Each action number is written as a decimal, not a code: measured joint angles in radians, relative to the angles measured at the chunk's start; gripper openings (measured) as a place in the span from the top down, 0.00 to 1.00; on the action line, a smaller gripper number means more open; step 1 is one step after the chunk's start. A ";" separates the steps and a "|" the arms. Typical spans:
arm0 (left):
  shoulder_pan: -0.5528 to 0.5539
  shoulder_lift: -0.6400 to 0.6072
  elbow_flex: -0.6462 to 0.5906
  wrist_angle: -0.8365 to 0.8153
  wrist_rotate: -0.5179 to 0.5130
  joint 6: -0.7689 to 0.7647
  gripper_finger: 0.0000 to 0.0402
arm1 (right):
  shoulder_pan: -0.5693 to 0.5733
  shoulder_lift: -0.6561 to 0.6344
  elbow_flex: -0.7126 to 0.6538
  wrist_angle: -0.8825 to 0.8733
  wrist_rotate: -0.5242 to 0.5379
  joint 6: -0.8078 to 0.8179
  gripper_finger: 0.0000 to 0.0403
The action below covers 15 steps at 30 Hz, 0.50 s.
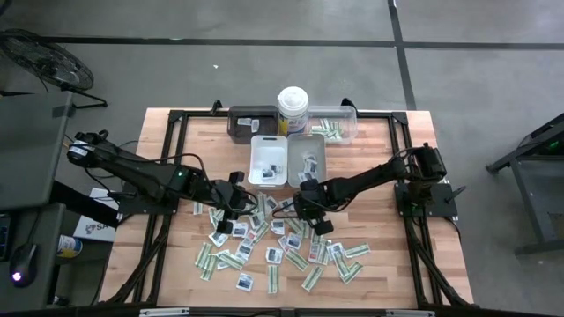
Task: Pick & Place First Aid Supplies
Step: Put the wipe into the gray bin
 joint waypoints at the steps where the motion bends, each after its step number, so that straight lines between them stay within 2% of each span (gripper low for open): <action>1: 0.000 0.000 0.000 0.000 0.000 0.000 0.67 | 0.000 0.000 0.000 0.000 0.001 0.003 0.99; 15: 0.000 0.000 0.000 -0.007 0.003 0.000 0.67 | 0.030 -0.068 -0.008 -0.035 0.023 0.078 1.00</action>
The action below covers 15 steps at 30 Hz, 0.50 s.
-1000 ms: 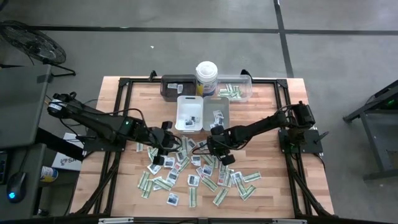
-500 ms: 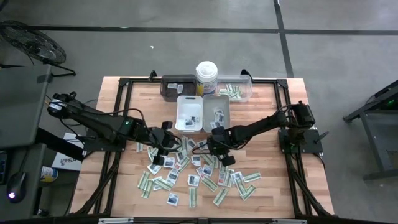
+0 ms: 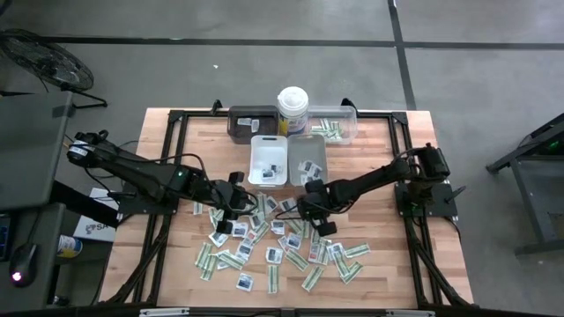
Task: Pick & Place First Aid Supplies
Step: Put the wipe into the gray bin
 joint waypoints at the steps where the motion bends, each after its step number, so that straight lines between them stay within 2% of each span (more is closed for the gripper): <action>1: 0.000 0.000 0.000 0.000 0.000 0.000 0.67 | 0.005 -0.007 0.000 -0.008 0.006 0.014 1.00; 15: 0.000 0.000 0.000 0.001 0.001 0.005 0.67 | 0.069 -0.067 0.003 -0.065 0.074 0.175 1.00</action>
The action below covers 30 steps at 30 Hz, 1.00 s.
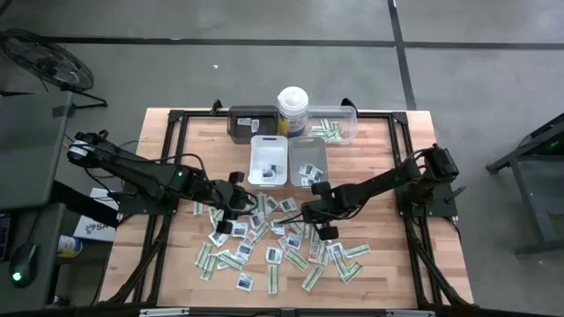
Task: Pick & Place First Aid Supplies
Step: Put the wipe into the gray bin
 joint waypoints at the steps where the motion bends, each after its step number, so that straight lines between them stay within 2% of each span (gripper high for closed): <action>1: 0.000 0.000 0.000 0.002 0.000 0.000 0.67 | 0.003 -0.006 0.000 -0.002 -0.003 0.010 1.00; 4: 0.000 0.000 0.000 0.001 0.000 0.000 0.67 | 0.002 -0.009 0.001 -0.003 -0.052 0.035 0.97; 8: 0.000 0.000 0.000 0.000 0.003 0.000 0.67 | -0.008 -0.005 0.001 -0.013 -0.117 0.152 0.85; 13: 0.000 0.000 0.000 0.000 0.003 0.000 0.67 | -0.020 -0.003 0.001 -0.009 -0.114 0.270 0.67; 17: 0.000 0.000 0.000 0.000 0.003 0.001 0.67 | -0.028 -0.003 0.001 0.000 -0.072 0.316 0.58; 23: 0.000 0.000 0.000 0.000 0.003 0.003 0.67 | -0.041 -0.001 -0.004 0.014 -0.091 0.407 0.58; 30: 0.000 0.000 0.000 0.000 0.002 0.004 0.67 | -0.041 -0.002 -0.088 0.109 -0.131 0.500 0.61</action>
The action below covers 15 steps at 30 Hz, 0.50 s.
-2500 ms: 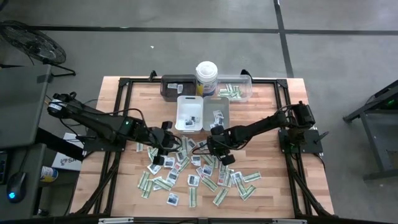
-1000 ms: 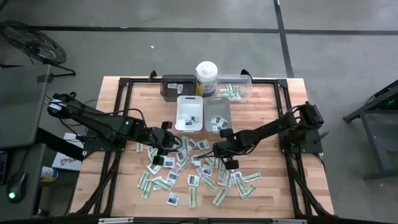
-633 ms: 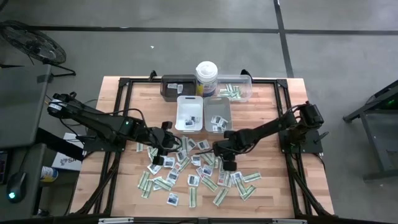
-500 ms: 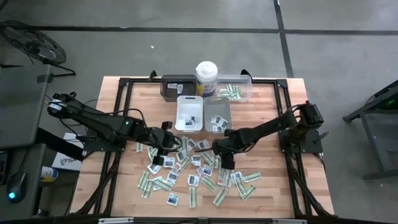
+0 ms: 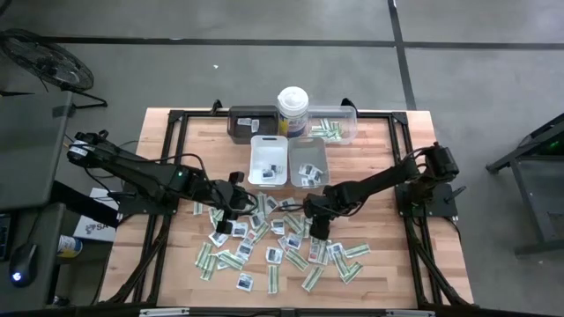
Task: Pick & Place First Aid Supplies
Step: Put the wipe into the gray bin
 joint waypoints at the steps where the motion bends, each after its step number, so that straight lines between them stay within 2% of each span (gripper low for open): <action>1: 0.000 0.000 0.000 0.000 -0.001 0.001 0.67 | 0.000 0.001 -0.008 0.009 0.000 0.016 0.62; 8: 0.000 0.000 0.000 0.000 -0.003 0.002 0.67 | 0.000 -0.004 -0.050 0.071 0.007 0.073 0.68; 15: 0.000 0.000 0.000 0.000 -0.004 0.003 0.67 | -0.001 -0.002 -0.052 0.069 0.008 0.115 0.86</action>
